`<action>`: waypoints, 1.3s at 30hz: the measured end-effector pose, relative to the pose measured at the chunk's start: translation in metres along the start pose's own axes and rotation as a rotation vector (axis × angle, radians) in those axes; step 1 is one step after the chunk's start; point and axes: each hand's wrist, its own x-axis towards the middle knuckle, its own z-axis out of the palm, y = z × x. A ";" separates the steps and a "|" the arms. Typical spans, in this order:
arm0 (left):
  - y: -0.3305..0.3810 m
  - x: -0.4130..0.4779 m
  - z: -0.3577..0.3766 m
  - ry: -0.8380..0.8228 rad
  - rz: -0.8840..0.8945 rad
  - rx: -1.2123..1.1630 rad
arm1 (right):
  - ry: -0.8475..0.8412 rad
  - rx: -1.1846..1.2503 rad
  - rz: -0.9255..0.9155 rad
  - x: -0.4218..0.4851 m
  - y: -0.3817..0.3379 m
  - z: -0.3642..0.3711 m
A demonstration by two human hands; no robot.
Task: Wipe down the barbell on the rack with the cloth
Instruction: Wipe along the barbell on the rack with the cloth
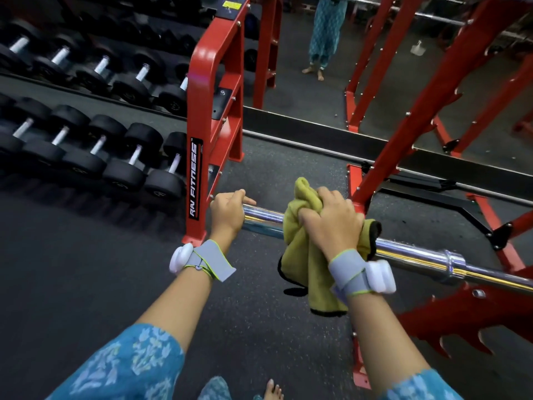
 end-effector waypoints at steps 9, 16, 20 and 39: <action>0.005 -0.003 0.000 0.051 0.001 0.021 | 0.023 -0.033 -0.408 -0.011 -0.039 0.022; -0.001 -0.001 -0.001 -0.006 0.012 0.001 | -0.003 0.015 -0.112 -0.002 -0.018 0.010; -0.003 0.002 0.001 -0.009 0.001 0.007 | -0.131 0.014 -0.062 0.013 -0.043 0.015; -0.012 0.010 -0.002 -0.014 -0.029 -0.035 | -0.046 -0.044 -0.210 0.001 -0.063 0.026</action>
